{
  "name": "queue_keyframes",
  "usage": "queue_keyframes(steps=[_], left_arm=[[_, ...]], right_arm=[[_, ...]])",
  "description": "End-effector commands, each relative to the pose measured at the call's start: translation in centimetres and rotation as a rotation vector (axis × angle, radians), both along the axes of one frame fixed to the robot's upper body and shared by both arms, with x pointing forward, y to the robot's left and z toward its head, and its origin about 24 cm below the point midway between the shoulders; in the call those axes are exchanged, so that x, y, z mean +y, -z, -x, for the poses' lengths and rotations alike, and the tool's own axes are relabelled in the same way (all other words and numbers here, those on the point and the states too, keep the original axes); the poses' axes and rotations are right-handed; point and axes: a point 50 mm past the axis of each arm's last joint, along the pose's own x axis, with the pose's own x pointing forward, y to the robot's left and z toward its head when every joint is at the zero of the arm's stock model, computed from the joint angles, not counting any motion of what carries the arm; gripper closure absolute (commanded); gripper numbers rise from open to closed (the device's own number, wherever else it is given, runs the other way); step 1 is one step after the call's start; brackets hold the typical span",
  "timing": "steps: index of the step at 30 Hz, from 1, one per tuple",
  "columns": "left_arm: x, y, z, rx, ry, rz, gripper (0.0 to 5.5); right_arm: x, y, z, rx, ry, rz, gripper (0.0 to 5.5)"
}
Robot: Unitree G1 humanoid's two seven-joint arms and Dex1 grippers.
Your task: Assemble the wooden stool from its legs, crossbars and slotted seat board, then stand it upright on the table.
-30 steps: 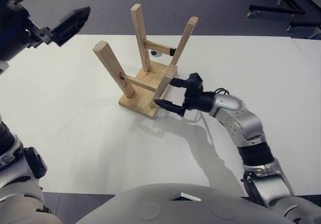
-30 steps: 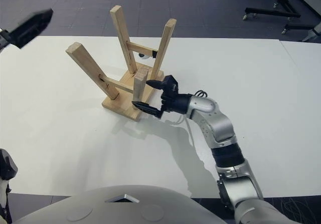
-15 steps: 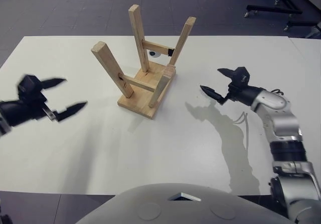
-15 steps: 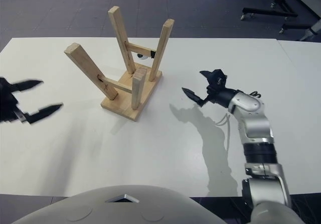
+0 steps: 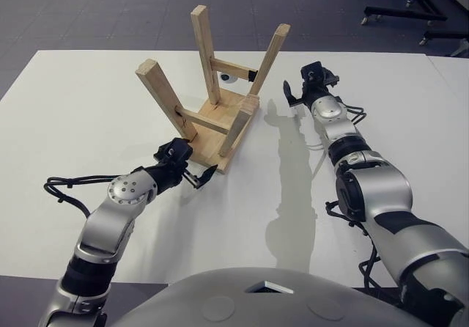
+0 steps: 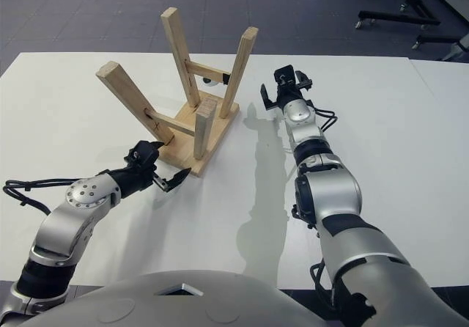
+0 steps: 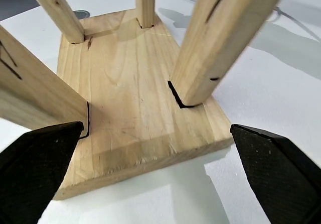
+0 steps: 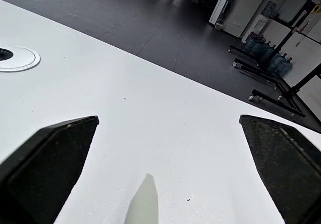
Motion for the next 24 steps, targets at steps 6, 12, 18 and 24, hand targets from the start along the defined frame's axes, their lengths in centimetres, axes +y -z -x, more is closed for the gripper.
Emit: queue_keyframes(steps=[6,12,18,24], left_arm=[[-3.7,-0.6,0.9,-0.090,0.089,-0.152,0.10],[-5.0,1.0,-0.1,-0.258,0.055,-0.441,0.10],[-3.0,3.7,0.3,-0.245,0.047,-0.590,0.10],[5.7,4.5,0.3,-0.142,-0.112,-0.716,0.10]], right_arm=[[-0.4,-0.3,0.0,-0.025,-0.009,0.009,0.32],[0.3,-0.9,-0.2,-0.062,-0.031,0.009,0.32],[0.8,-0.7,-0.1,-0.060,-0.058,0.009,0.32],[0.6,-0.3,0.3,-0.046,-0.127,0.033,0.32]])
